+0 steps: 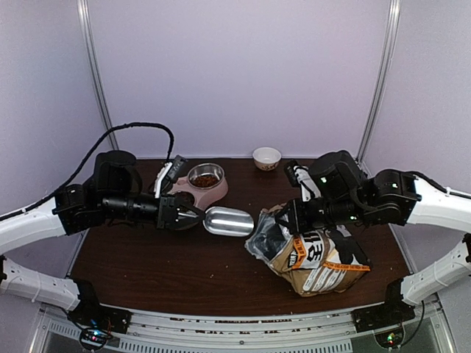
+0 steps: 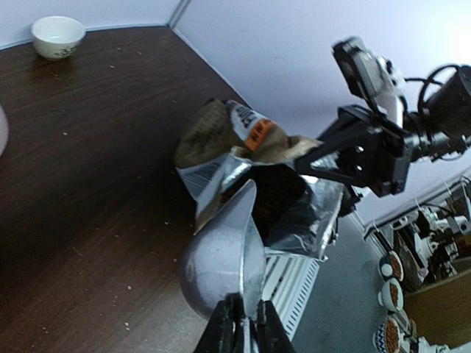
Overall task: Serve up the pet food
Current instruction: Insert the spatula into the pet food bag, then collect the pet food from the pet food bag.
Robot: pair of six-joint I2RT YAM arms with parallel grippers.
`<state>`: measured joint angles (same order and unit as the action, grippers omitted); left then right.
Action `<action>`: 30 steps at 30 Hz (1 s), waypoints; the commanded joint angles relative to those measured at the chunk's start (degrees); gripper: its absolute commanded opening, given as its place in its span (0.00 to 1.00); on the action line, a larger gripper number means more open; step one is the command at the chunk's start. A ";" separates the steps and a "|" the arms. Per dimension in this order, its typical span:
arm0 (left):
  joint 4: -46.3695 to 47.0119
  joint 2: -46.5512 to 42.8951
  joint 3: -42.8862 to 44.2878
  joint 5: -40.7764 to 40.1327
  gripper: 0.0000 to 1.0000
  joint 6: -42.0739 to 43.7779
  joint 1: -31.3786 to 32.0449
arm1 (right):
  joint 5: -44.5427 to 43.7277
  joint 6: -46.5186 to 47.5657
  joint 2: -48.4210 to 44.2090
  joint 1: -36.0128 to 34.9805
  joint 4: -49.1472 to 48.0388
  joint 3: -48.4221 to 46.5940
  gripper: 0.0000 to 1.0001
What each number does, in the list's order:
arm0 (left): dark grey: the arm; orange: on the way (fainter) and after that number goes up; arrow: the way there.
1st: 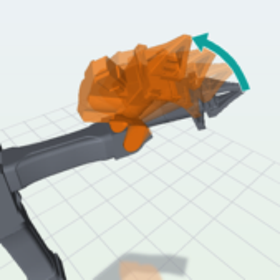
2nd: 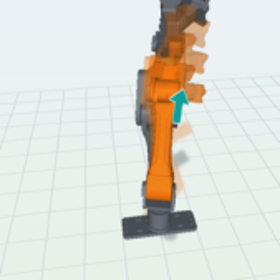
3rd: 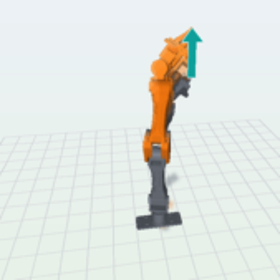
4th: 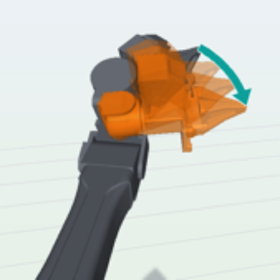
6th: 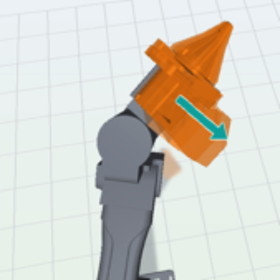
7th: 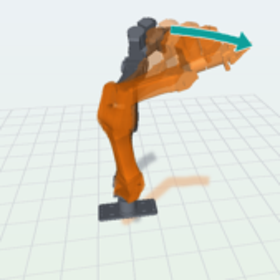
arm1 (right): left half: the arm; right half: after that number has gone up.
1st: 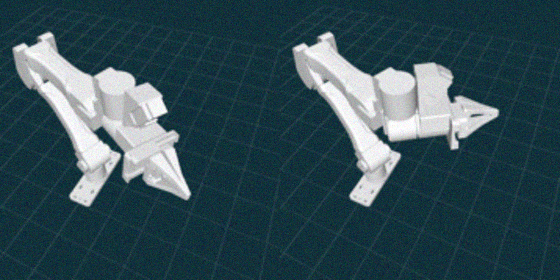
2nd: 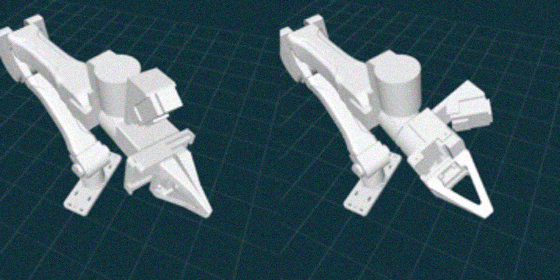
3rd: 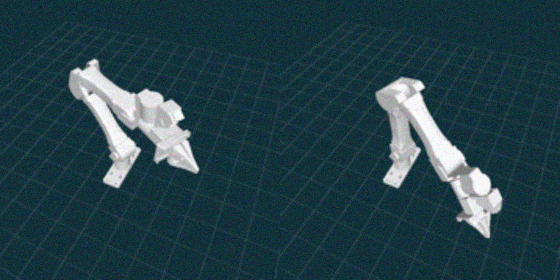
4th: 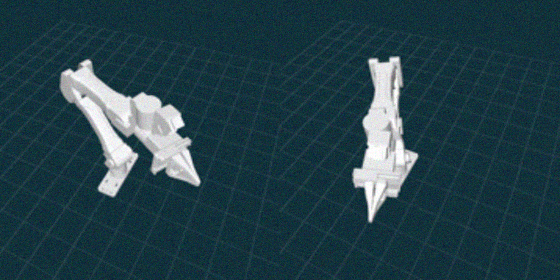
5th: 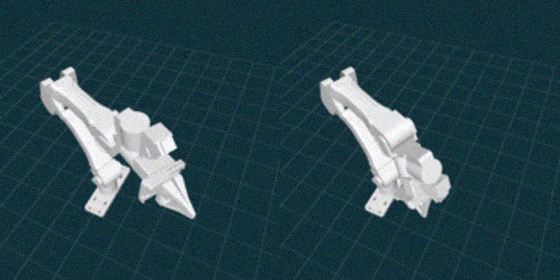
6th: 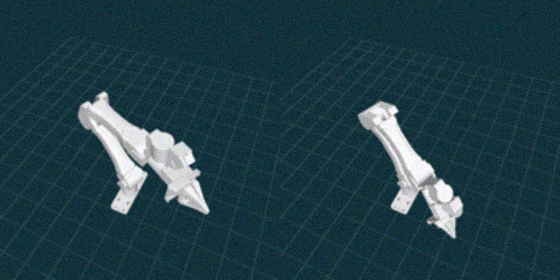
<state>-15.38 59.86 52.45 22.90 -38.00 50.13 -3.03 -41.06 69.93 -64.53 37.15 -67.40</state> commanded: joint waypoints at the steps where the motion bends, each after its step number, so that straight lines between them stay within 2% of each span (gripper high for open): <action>1: 3.49 0.13 -0.33 1.14 0.00 1.17 4.76 | 1.80 0.96 0.21 -1.70 -8.65 -4.48 0.00; 6: 6.86 6.83 -0.08 -2.18 0.00 -1.29 9.19 | 2.08 1.15 0.73 -2.73 -9.07 -4.93 0.00; 10: 8.14 17.84 2.69 -9.80 0.00 -5.79 10.65 | 1.97 0.99 0.65 -3.91 -9.74 -5.03 0.00; 16: 11.16 37.95 15.36 -20.29 0.00 -3.36 17.43 | 1.86 -0.01 0.91 -5.59 -10.85 -4.86 0.00; 22: 21.10 49.33 23.89 -14.03 0.00 -3.04 20.42 | 0.01 -0.91 -0.40 -5.80 -10.02 -3.98 0.00; 26: 30.48 51.42 23.57 -7.36 0.00 -2.91 20.46 | -0.94 -1.62 -1.49 -5.83 -9.90 -2.87 0.00; 30: 36.07 49.53 20.43 -5.44 0.00 -2.11 20.45 | -1.28 -2.27 -2.48 -5.79 -10.12 -2.17 0.00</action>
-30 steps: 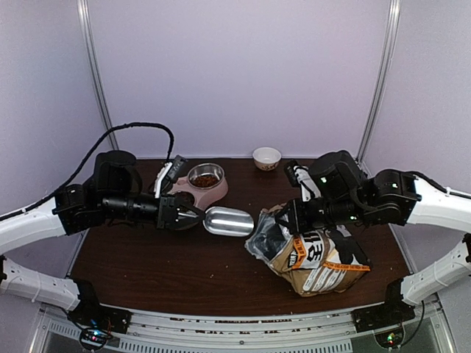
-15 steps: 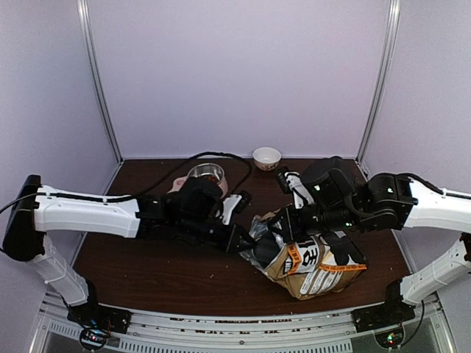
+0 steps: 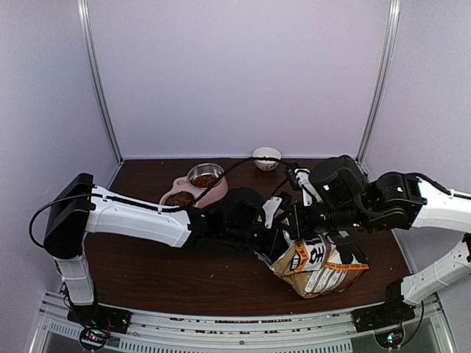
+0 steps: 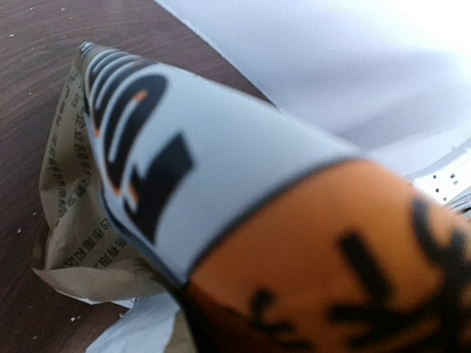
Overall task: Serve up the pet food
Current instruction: Collect the pet food from the pet food bag.
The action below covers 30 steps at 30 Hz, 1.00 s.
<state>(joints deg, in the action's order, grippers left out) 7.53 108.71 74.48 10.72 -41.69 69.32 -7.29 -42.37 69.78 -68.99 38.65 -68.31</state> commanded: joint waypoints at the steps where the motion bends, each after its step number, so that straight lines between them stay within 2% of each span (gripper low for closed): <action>1: 14.23 0.04 -2.69 6.50 0.00 1.60 1.21 | 2.72 -1.09 -2.56 -1.32 -11.60 -1.09 0.00; 8: 18.70 -1.36 -5.14 12.63 0.00 0.17 0.55 | 2.62 -2.75 -2.84 -1.31 -11.32 -0.55 0.00; 14: 22.06 -5.00 -9.06 14.67 0.00 -2.31 -0.01 | 1.30 -3.37 -4.04 -1.17 -10.22 -0.53 0.00; 23: 25.48 -12.20 -17.37 13.50 0.00 -10.54 -2.12 | 0.37 -4.56 -5.41 -0.60 -10.28 0.68 0.00; 26: 29.52 -14.79 -21.90 13.06 0.00 -15.06 -3.34 | 0.15 -4.80 -5.82 -0.42 -10.09 0.96 0.00; 30: 28.07 -19.09 -25.38 11.33 0.00 -17.93 -4.55 | -0.18 -5.20 -6.38 0.04 -9.92 1.61 0.00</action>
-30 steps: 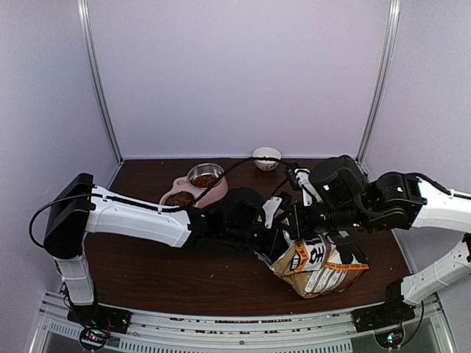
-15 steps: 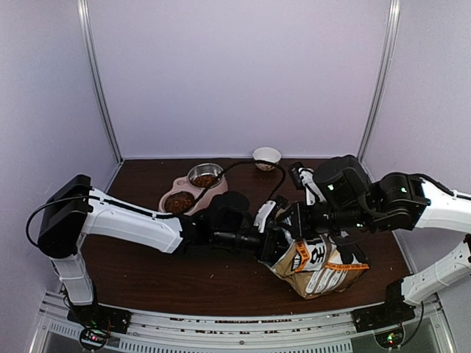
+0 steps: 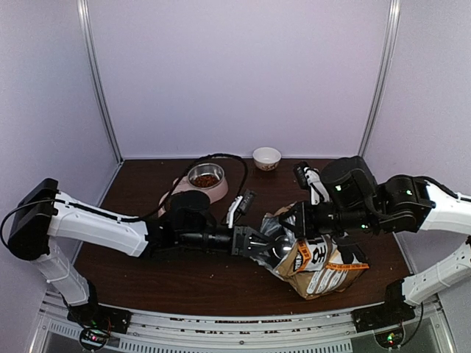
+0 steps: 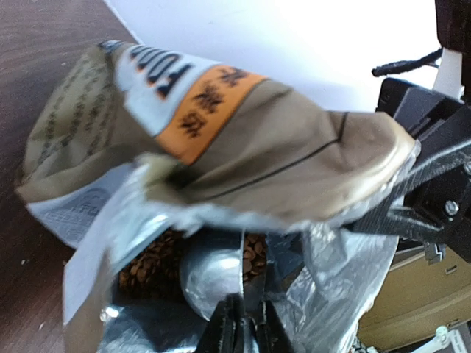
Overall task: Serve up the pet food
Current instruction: Collect the pet food from the pet food bag.
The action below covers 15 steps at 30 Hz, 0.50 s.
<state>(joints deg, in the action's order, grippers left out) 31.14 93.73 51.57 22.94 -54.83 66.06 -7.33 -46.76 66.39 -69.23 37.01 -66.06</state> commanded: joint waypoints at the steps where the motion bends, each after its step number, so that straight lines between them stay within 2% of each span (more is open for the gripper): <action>1: 3.78 -5.20 -3.18 -1.30 0.00 -5.24 -1.72 | -0.19 -0.93 -3.14 0.31 -8.35 -0.50 0.00; 15: 3.58 -18.15 -14.13 -1.34 0.00 -10.81 -6.58 | -0.68 -1.47 -4.33 1.57 -8.27 0.23 0.00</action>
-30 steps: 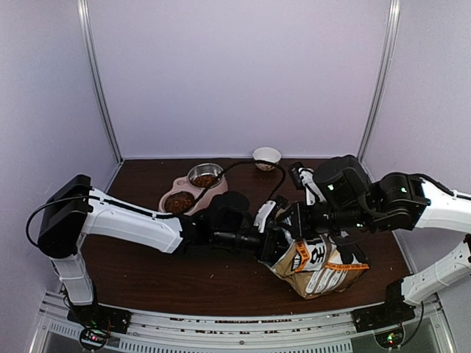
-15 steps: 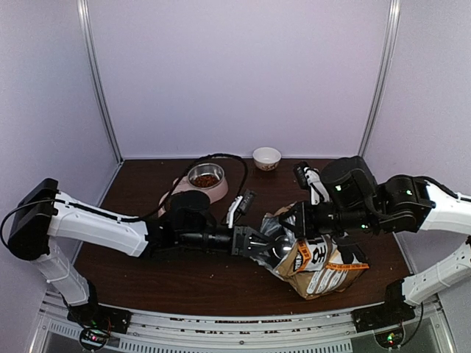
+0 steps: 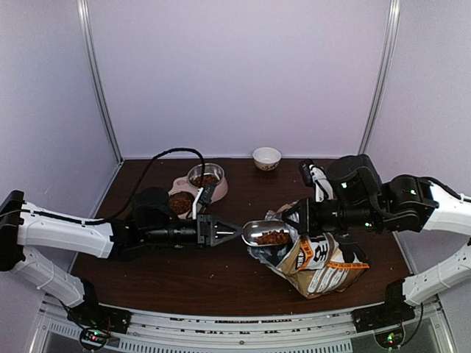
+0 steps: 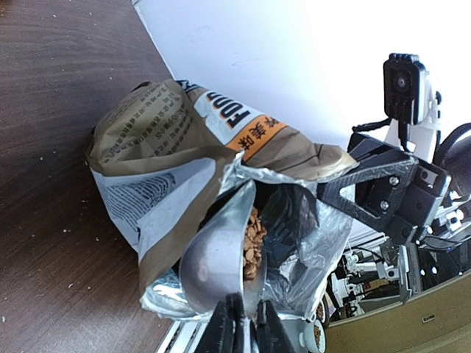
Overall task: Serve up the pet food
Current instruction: Collect the pet food from the pet food bag.
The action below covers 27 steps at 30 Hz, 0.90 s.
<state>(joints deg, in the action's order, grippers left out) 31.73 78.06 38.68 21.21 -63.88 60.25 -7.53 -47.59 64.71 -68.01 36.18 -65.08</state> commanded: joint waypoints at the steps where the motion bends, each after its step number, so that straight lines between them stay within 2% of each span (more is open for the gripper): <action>1: 2.62 -2.95 -1.45 0.67 0.00 -1.80 -0.89 | -0.61 -0.63 -2.74 0.36 -7.43 -0.67 0.00; 12: 4.04 -7.72 -5.84 2.46 0.00 -3.44 -3.67 | -1.20 -1.09 -3.42 0.68 -7.27 -0.18 0.00; 21: -1.02 -15.18 -8.72 2.67 0.00 -5.73 -8.38 | -1.63 -1.23 -3.97 0.95 -7.10 0.21 0.00; 27: -6.80 -22.27 -11.87 2.27 0.00 -7.53 -14.47 | -1.64 -1.17 -4.00 1.20 -7.01 0.24 0.00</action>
<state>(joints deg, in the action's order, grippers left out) 26.98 60.14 29.02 23.20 -69.82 49.54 -7.84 -48.34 62.98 -67.09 35.73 -64.23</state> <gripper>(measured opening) 0.075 0.003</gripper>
